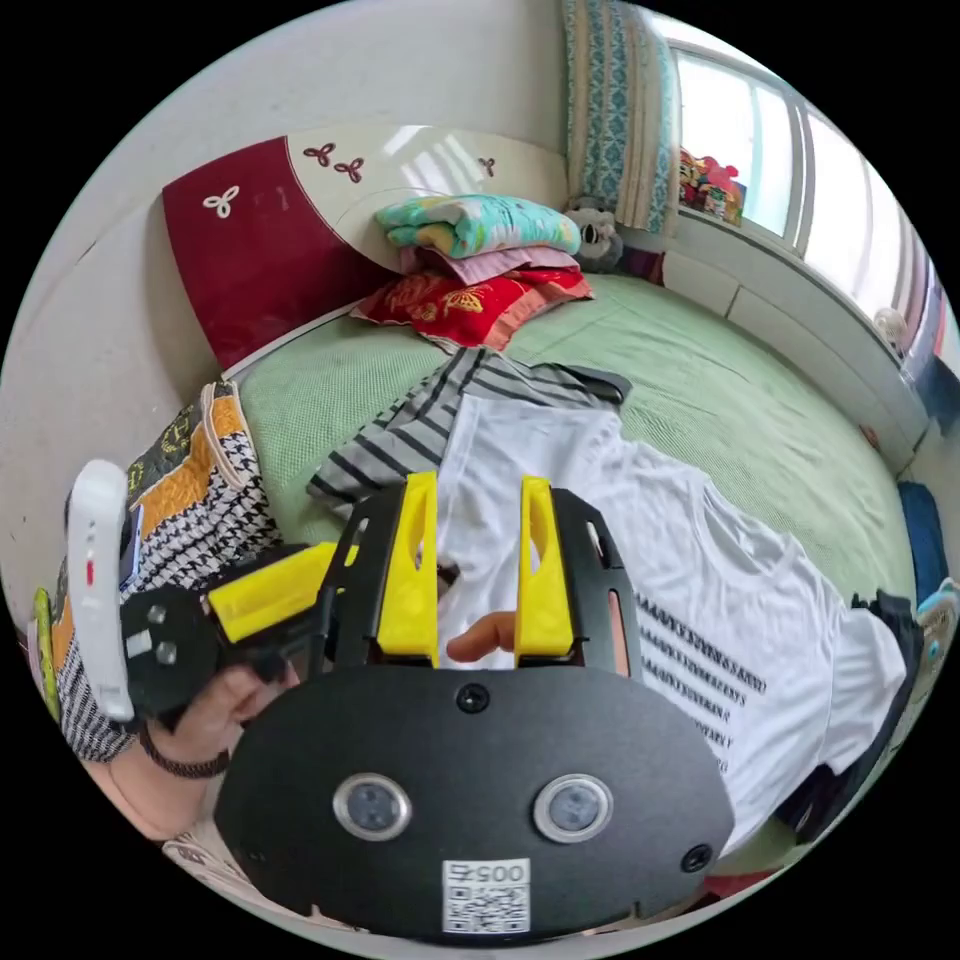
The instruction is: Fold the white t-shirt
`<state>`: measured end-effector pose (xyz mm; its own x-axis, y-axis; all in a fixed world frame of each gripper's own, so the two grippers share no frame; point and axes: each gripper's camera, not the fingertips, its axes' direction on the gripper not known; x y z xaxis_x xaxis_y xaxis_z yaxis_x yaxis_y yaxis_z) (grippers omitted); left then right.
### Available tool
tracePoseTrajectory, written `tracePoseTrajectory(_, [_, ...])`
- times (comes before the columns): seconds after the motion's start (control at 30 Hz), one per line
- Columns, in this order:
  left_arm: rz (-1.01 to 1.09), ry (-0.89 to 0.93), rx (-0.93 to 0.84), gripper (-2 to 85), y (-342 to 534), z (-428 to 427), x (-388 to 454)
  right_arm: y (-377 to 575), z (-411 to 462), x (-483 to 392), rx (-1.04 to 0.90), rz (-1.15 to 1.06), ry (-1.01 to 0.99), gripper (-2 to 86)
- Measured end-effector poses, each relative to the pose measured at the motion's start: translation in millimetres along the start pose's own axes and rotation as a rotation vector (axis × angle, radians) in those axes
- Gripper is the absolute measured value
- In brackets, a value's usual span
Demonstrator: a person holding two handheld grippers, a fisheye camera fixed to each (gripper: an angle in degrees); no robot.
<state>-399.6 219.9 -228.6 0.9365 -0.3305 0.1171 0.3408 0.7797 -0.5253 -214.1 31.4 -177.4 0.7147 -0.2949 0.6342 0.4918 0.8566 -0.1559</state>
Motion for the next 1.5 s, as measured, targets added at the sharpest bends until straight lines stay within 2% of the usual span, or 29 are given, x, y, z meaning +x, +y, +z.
tracePoseTrajectory(0.1, [-0.021,0.010,-0.042,9.6,-20.4,17.2,-6.3,-37.4,30.5,1.3,0.015,0.008,0.001,9.9])
tracePoseTrajectory(0.4, [-0.030,0.033,-0.114,9.0,-38.7,56.3,-14.7,-100.1,120.2,0.8,-0.188,-0.032,0.028,9.5])
tracePoseTrajectory(0.5, [-0.033,0.034,-0.105,7.1,-40.3,57.3,-18.3,-103.6,140.2,6.9,-0.258,-0.024,0.072,5.9])
tracePoseTrajectory(0.57, [-0.036,0.051,-0.091,6.1,-41.7,54.5,-21.9,-106.5,132.2,17.5,-0.209,0.013,0.062,1.0])
tracePoseTrajectory(0.67, [-0.032,0.064,-0.068,4.1,-44.9,47.3,-25.8,-113.4,109.1,36.3,-0.152,0.070,-0.012,-1.2])
tracePoseTrajectory(0.9, [0.088,0.087,0.022,2.0,-45.6,16.6,3.3,-109.4,43.0,106.6,-0.061,0.177,-0.068,-1.6])
tracePoseTrajectory(1.03, [0.187,0.138,0.007,1.6,-36.2,14.1,34.3,-77.0,16.8,162.6,-0.036,0.260,-0.048,-1.3])
tracePoseTrajectory(1.27, [0.258,0.084,-0.091,0.3,-16.0,35.7,65.1,-8.0,43.3,248.3,-0.190,0.463,0.042,0.3])
tracePoseTrajectory(1.5, [0.270,0.007,-0.096,-0.2,-35.3,52.1,83.1,11.3,49.4,259.3,-0.199,0.424,0.023,6.4])
